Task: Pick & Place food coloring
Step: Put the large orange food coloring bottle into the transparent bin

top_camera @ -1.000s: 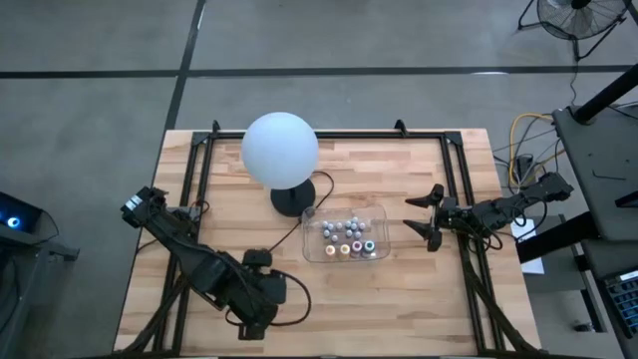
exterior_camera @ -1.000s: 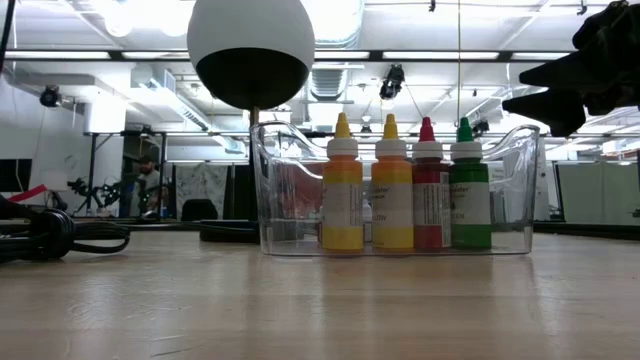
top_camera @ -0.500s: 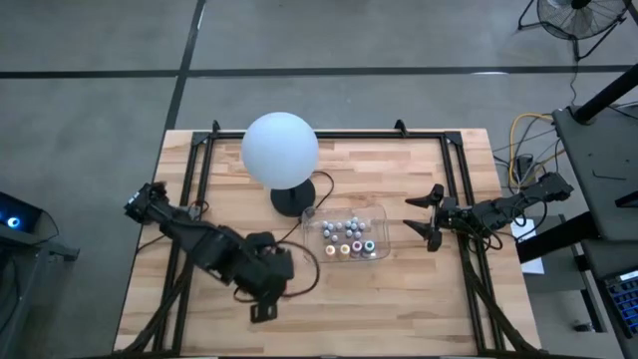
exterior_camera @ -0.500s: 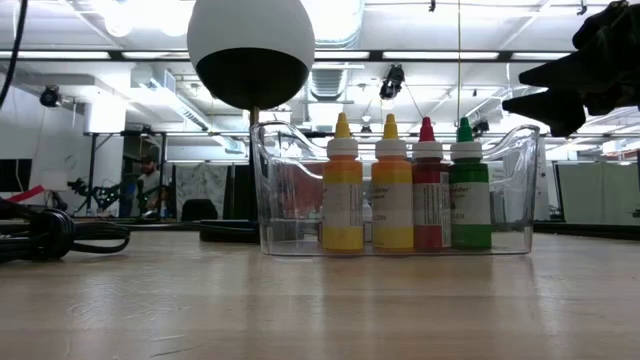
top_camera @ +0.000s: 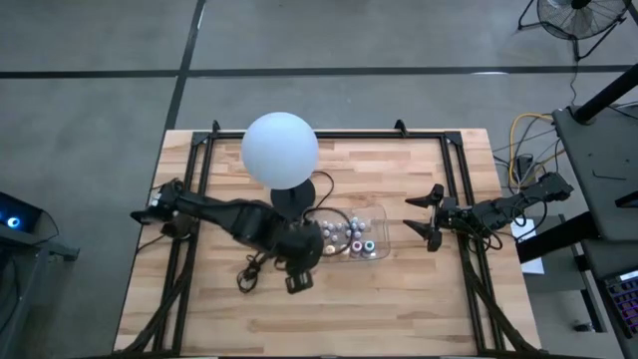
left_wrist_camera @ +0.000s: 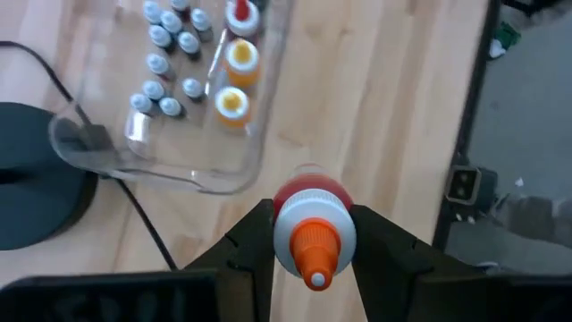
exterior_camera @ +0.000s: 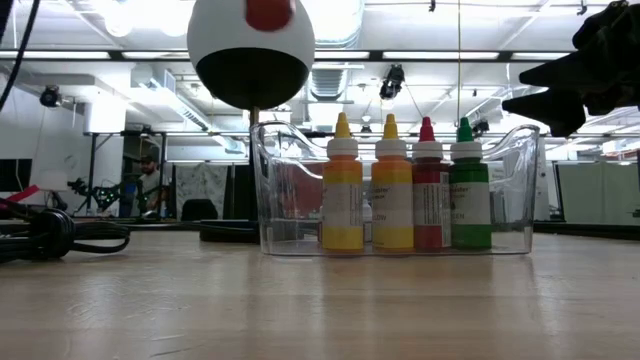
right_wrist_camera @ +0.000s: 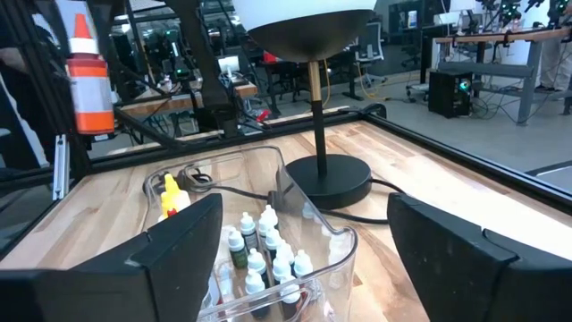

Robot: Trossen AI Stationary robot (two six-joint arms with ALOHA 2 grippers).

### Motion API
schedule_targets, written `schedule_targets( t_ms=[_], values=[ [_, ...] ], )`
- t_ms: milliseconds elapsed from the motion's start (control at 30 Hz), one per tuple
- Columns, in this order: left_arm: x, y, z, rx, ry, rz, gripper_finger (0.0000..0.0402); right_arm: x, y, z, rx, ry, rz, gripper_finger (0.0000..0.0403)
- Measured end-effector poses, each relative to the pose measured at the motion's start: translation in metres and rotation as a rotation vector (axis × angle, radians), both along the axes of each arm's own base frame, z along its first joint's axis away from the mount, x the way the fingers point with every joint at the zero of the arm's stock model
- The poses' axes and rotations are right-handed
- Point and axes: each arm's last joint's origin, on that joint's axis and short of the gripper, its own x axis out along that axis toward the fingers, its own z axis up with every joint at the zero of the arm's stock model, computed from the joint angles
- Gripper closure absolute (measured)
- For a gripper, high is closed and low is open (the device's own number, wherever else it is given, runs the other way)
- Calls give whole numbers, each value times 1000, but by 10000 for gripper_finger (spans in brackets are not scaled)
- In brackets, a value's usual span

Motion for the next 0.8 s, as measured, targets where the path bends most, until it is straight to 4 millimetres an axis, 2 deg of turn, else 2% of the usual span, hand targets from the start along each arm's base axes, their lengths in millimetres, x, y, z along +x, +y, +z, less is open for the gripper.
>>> schedule_targets(
  t_ms=[433,533,800],
  values=[
    [28,50,-21,54,65,139,305,0,0,0,0,-1,0,102],
    [35,56,-31,67,94,159,305,0,0,0,0,0,1,104],
    [44,56,-50,75,126,173,305,0,0,0,0,1,1,95]
  ],
)
